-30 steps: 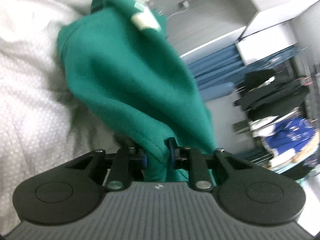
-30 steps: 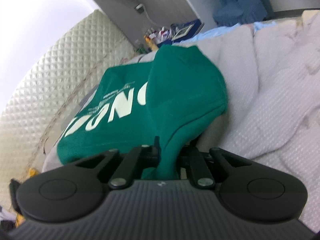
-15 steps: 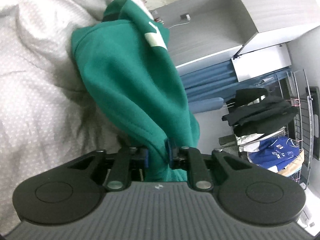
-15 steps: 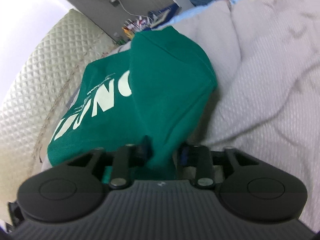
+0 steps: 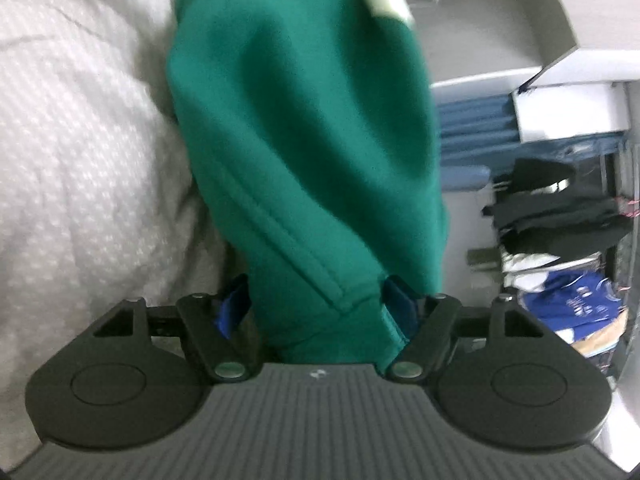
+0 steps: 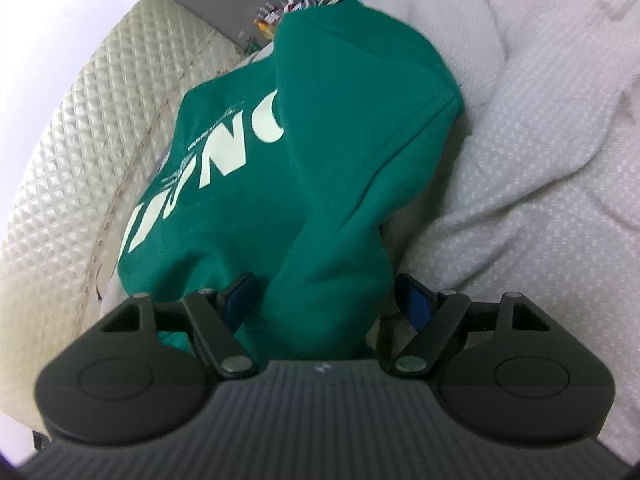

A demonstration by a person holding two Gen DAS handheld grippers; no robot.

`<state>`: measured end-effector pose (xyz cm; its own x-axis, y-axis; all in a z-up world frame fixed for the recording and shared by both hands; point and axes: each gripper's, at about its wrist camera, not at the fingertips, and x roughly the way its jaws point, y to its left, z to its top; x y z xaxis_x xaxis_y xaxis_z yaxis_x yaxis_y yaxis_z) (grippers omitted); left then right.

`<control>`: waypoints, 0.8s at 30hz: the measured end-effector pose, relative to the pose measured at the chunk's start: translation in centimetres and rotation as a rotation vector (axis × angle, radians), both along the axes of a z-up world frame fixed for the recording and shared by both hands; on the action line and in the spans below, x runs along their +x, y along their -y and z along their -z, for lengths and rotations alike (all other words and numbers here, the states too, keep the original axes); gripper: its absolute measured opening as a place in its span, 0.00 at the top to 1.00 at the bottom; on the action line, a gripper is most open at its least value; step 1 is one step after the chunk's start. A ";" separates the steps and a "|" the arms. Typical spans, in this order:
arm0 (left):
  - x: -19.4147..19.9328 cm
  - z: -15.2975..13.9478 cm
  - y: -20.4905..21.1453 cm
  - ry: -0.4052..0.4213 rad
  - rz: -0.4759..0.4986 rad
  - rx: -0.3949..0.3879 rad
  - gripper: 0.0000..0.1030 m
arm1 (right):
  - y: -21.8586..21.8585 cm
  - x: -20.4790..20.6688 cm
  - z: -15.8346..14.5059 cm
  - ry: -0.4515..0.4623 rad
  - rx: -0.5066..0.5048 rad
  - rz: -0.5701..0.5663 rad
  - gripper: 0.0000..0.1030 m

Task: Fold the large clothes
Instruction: 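Lift the green hoodie high with both grippers and shake it out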

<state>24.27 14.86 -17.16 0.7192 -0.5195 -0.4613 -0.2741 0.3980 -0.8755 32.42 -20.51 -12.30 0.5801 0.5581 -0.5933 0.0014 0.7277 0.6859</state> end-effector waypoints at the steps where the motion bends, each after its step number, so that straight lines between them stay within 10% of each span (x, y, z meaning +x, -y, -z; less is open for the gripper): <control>1: 0.4 0.2 0.3 -0.003 0.005 0.002 0.26 | -0.2 0.2 0.1 0.001 -0.003 -0.011 0.24; 4: 1.5 0.3 1.0 0.023 0.035 0.002 0.30 | -0.6 0.6 0.3 0.007 -0.008 -0.042 0.38; 6: 2.1 0.1 1.6 0.049 0.059 0.019 0.58 | -1.0 0.7 0.4 0.012 0.007 -0.076 0.68; 9: 2.8 -0.8 2.0 0.104 0.067 0.077 0.82 | -1.9 0.4 -0.4 0.071 -0.029 -0.116 0.82; 24: -5.6 -14.4 4.3 0.663 0.005 0.116 0.88 | 1.7 -8.8 -12.8 0.542 0.133 -0.101 0.85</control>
